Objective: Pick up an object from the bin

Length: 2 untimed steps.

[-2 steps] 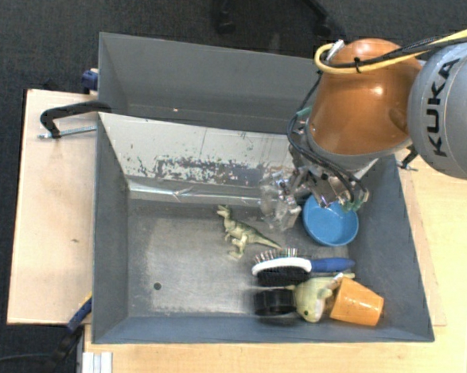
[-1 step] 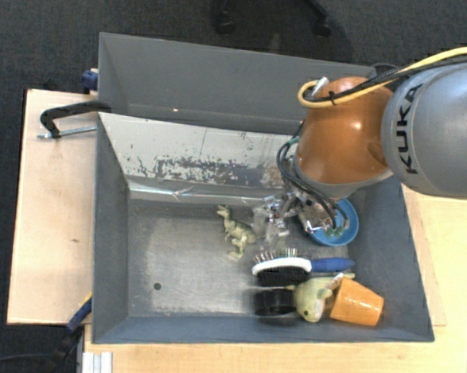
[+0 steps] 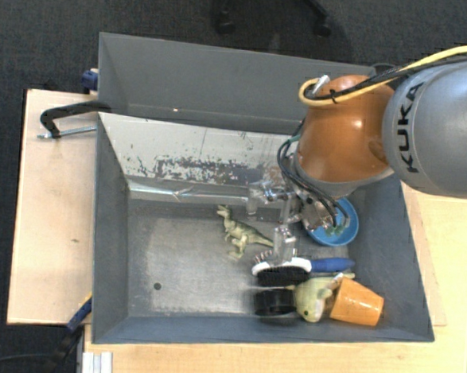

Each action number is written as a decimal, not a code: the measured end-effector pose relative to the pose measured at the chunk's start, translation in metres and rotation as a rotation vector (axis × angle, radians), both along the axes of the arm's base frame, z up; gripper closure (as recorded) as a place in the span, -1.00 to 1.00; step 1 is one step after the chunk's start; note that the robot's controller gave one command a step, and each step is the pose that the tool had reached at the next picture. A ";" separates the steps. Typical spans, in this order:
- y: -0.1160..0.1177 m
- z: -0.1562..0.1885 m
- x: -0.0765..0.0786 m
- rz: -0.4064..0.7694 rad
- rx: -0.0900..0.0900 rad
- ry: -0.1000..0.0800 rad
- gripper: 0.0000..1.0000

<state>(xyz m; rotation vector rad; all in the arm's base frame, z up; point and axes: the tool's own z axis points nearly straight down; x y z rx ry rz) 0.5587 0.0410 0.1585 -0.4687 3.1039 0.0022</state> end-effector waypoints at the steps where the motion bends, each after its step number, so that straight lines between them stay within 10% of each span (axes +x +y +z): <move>1: 0.000 -0.066 0.018 -0.268 0.000 0.004 -1.00; 2: 0.012 -0.088 0.019 -0.452 0.001 0.004 -1.00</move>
Offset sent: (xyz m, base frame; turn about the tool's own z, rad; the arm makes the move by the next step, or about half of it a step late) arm 0.0178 -0.0010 -0.0662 0.2682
